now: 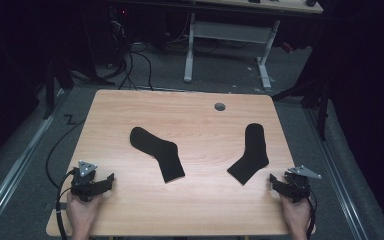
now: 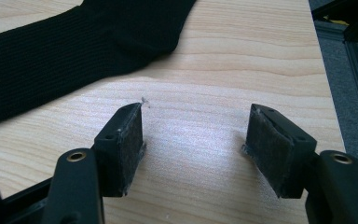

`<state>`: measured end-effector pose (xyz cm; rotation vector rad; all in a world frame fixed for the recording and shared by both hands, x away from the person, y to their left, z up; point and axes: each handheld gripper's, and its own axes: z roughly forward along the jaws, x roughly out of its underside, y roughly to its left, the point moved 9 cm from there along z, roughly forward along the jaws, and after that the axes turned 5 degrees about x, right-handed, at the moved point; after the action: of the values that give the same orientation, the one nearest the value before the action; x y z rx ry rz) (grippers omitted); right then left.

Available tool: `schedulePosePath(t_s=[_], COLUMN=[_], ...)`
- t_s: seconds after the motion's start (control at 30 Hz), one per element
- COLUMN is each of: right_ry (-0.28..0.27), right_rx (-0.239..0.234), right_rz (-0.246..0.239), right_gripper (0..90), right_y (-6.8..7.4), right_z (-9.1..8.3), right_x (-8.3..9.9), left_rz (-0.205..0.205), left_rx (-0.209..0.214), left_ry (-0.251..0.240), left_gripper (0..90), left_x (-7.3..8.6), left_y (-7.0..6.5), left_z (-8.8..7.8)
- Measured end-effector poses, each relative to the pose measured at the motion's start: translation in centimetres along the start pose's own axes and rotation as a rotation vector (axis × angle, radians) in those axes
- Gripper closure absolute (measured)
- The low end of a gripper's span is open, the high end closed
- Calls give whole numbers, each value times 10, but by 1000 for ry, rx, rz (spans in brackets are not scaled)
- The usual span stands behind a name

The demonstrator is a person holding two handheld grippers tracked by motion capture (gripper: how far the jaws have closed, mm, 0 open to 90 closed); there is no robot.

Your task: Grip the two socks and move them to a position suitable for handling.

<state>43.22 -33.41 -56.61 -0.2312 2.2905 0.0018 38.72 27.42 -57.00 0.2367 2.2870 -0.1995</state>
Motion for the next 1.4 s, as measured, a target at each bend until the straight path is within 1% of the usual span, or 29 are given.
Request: schedulePosePath(t_s=[0.3, 0.37, 0.4, 0.5, 0.53, 0.57, 0.6, 0.73, 0.77, 0.8, 0.83, 0.87, 0.9, 0.93, 0.97, 1.0, 1.03, 1.07, 1.1, 1.13, 1.17, 1.27, 1.37, 1.4], right_ry=[-1, 2, 2, 1, 2, 2, 0, 0, -1, -1, -1, 0, 0, 1, 1, 2, 2, 0, 0, -1, -1, 0, -2, -1], right_rx=[-2, -3, -5, -5, -5, -5, -4, -3, -3, -3, -3, -4, -4, -2, -3, -3, -3, -2, -2, -3, -3, -3, -3, -5], right_rz=[-6, -2, -2, -2, -1, -1, -6, -2, -2, -4, -4, -3, -3, -5, -5, -4, -4, -5, -5, -5, -7, -6, -7, -8], right_gripper=[363, 363, 363, 363, 363, 363, 363, 363, 363, 363, 363, 363, 363, 364, 364, 364, 364, 363, 363, 363, 363, 363, 363, 363], right_y=[0, 0, 0, 0, 0, 0, 0, 0, 0, 0, 0, 0, 0, 0, 0, 0, 0, 0, 0, 0, 0, 0, 0, 0], right_z=[0, 0, 0, 0, 0, 0, 0, 0, 0, 0, 0, 0, 0, 0, 0, 0, 0, 0, 0, 0, 0, 0, 0, 0], right_x=[0, 0, 0, 0, 0, 0, 0, 0, 0, 0, 0, 0, 0, 0, 0, 0, 0, 0, 0, 0, 0, 0, 0, 0], left_rz=[-10, -10, -15, -26, -41, -41, -46, -35, -35, -16, -16, 2, 2, 13, 13, 17, 17, 25, 25, 23, 27, 49, 83, 102], left_rx=[-10, -9, -13, -15, -3, -3, 19, 71, 71, 85, 85, 90, 90, 99, 99, 125, 125, 139, 139, 149, 152, 166, 164, 161], left_ry=[-2, 8, 27, 31, 23, 23, 17, 0, 0, -6, -6, -9, -9, -6, -6, -7, -7, 1, 1, -1, 8, 27, 40, 42], left_gripper=[232, 242, 272, 267, 267, 268, 268, 271, 268, 266, 264, 259, 256, 250, 244, 243, 242, 241, 243, 241, 241, 239, 239, 238], left_x=[-1, -2, -4, -6, -10, -10, -14, -27, -27, -36, -36, -45, -45, -53, -53, -62, -62, -69, -69, -71, -73, -78, -83, -87], left_y=[0, -1, -3, -5, -10, -10, -16, -36, -36, -47, -47, -56, -56, -66, -66, -77, -77, -87, -87, -92, -96, -110, -121, -127], left_z=[1, 1, 2, 5, 8, 8, 10, 12, 12, 14, 14, 17, 17, 23, 23, 30, 30, 37, 37, 41, 45, 58, 66, 70])
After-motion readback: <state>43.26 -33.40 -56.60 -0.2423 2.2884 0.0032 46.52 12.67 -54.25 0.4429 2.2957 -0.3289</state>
